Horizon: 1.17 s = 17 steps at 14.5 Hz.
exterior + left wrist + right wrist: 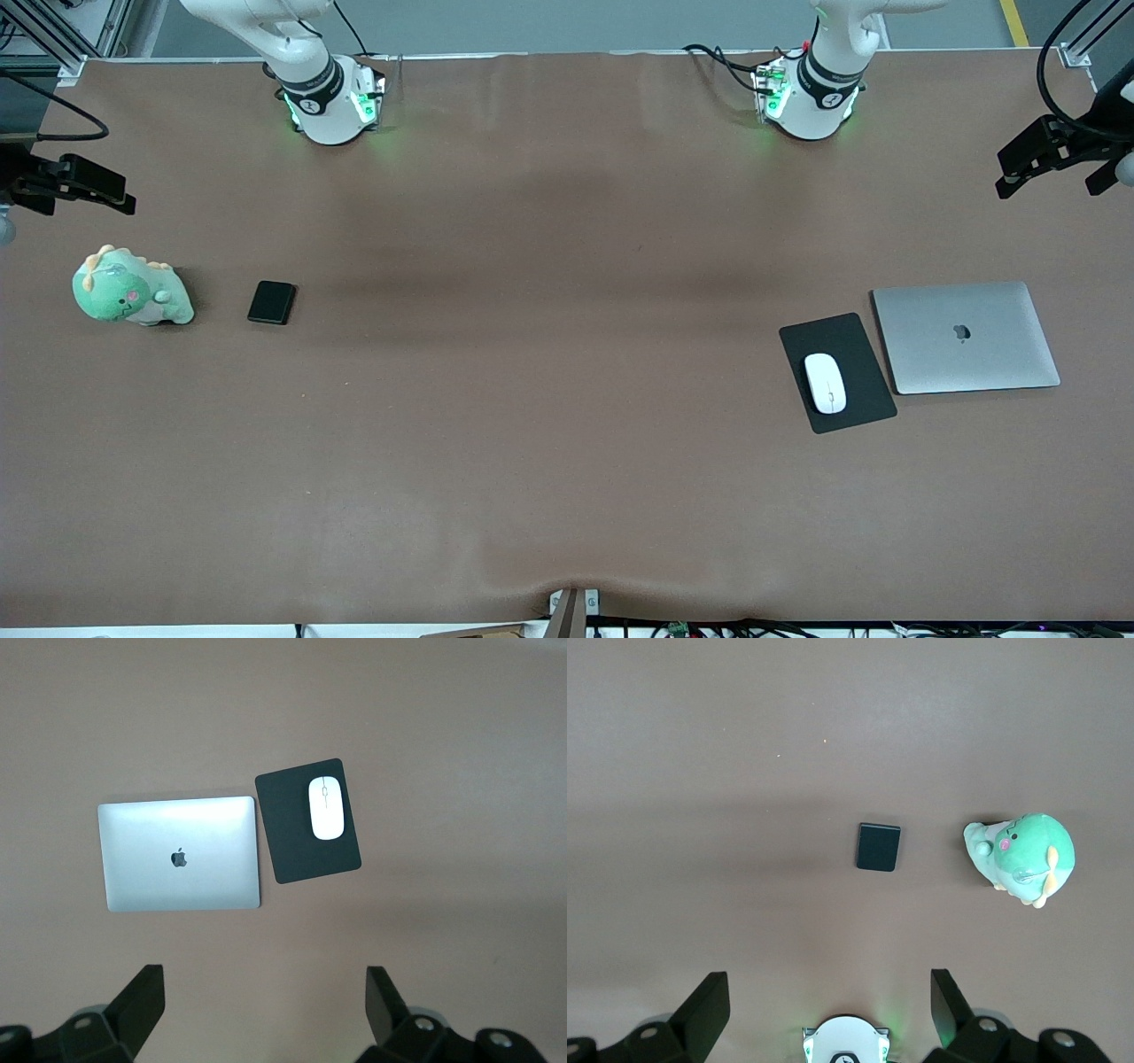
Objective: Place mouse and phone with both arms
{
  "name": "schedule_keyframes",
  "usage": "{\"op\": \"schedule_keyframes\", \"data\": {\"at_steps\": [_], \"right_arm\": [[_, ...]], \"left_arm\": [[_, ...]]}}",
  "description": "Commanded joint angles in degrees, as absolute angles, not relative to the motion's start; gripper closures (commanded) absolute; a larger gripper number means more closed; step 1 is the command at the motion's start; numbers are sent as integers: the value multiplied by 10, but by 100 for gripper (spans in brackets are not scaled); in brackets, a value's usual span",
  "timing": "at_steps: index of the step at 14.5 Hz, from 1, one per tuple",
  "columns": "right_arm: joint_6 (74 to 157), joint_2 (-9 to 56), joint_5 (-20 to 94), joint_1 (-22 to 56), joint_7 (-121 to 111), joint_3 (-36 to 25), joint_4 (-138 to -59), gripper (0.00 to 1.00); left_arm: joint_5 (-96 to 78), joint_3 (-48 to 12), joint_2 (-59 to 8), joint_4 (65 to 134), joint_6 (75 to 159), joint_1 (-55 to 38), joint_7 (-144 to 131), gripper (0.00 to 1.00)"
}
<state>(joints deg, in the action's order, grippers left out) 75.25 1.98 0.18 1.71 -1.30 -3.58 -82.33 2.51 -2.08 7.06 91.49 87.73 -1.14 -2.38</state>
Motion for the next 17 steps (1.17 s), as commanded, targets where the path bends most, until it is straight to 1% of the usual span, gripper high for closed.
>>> {"op": "schedule_keyframes", "data": {"at_steps": [1,4,14,17], "right_arm": [[766,-12,7,27,-11,-58,-865,0],[779,-27,7,22,-11,-59,-887,0],[780,-28,7,21,-17,-60,-888,0],[796,-26,8,22,-17,-59,-887,0]], "left_arm": [[21,-22,64,901,876,-6,-18,0],[21,-22,64,901,876,-6,-18,0],[20,-22,64,901,876,-5,-18,0],[21,-21,63,901,876,-5,-18,0]]}}
